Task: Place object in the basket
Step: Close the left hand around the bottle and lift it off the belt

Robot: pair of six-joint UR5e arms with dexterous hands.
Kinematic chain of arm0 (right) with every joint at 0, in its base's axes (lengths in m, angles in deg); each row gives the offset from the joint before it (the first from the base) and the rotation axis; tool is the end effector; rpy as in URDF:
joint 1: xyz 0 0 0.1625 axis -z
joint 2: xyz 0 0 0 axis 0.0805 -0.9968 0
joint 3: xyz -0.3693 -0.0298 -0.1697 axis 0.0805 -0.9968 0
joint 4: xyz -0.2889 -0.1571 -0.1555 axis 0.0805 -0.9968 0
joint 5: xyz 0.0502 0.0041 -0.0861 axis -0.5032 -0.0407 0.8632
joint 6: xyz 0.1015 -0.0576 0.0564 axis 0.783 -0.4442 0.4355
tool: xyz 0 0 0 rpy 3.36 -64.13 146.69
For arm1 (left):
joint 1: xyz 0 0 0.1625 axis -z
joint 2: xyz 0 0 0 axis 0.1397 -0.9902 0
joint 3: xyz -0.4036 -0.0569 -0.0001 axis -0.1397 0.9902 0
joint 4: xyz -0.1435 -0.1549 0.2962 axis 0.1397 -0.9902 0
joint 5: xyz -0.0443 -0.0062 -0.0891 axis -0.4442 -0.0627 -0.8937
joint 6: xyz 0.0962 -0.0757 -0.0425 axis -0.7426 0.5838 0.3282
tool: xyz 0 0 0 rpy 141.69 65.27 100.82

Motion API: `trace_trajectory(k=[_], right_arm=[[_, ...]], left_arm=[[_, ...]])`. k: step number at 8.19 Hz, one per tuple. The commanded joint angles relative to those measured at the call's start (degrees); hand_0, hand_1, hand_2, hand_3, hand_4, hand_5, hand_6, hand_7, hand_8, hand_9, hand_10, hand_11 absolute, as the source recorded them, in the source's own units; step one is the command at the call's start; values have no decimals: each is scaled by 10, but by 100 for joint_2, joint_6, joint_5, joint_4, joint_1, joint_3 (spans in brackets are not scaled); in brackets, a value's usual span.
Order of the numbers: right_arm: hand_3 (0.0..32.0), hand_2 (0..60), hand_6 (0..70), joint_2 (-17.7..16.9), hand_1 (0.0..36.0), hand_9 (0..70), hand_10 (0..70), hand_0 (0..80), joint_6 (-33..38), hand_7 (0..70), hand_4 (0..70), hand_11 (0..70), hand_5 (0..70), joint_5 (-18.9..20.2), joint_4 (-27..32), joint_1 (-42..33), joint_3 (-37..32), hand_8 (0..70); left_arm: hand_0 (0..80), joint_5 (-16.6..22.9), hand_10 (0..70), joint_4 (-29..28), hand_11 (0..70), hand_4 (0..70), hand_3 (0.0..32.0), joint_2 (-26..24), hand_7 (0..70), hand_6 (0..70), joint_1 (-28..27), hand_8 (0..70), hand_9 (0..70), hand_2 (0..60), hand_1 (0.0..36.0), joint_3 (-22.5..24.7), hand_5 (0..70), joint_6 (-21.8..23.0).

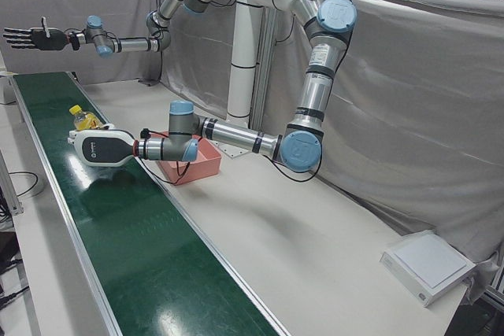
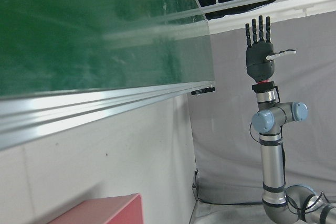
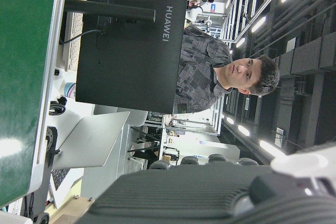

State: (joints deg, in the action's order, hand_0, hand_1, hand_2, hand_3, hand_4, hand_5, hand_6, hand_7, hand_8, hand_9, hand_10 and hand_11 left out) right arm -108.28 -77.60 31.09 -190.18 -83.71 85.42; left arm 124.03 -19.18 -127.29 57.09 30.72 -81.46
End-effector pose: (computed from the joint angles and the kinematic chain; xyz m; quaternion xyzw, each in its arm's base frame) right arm 0.1168 -0.5107 0.6469 0.0198 -0.6899 0.7218 0.0509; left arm 0.3134 -0.6090 0.3136 -0.0449 0.8337 -0.5040 0.2213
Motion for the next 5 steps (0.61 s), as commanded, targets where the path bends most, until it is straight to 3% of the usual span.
trace_trajectory(k=[1, 3, 5], right_arm=[[0, 0, 0, 0, 0, 0, 0, 0, 0, 0, 0, 0, 0, 0, 0, 0, 0, 0], [0, 0, 0, 0, 0, 0, 0, 0, 0, 0, 0, 0, 0, 0, 0, 0, 0, 0], [0, 0, 0, 0, 0, 0, 0, 0, 0, 0, 0, 0, 0, 0, 0, 0, 0, 0]], left_arm=[[459, 50, 606, 340, 700, 378, 0, 9, 572, 407, -27, 581, 700, 600, 255, 530, 654, 36], [464, 59, 581, 951, 700, 378, 0, 9, 556, 396, -429, 559, 700, 600, 259, 1195, 652, -86], [462, 59, 567, 1691, 700, 382, 0, 9, 554, 401, -1026, 547, 700, 600, 250, 1926, 645, -577]])
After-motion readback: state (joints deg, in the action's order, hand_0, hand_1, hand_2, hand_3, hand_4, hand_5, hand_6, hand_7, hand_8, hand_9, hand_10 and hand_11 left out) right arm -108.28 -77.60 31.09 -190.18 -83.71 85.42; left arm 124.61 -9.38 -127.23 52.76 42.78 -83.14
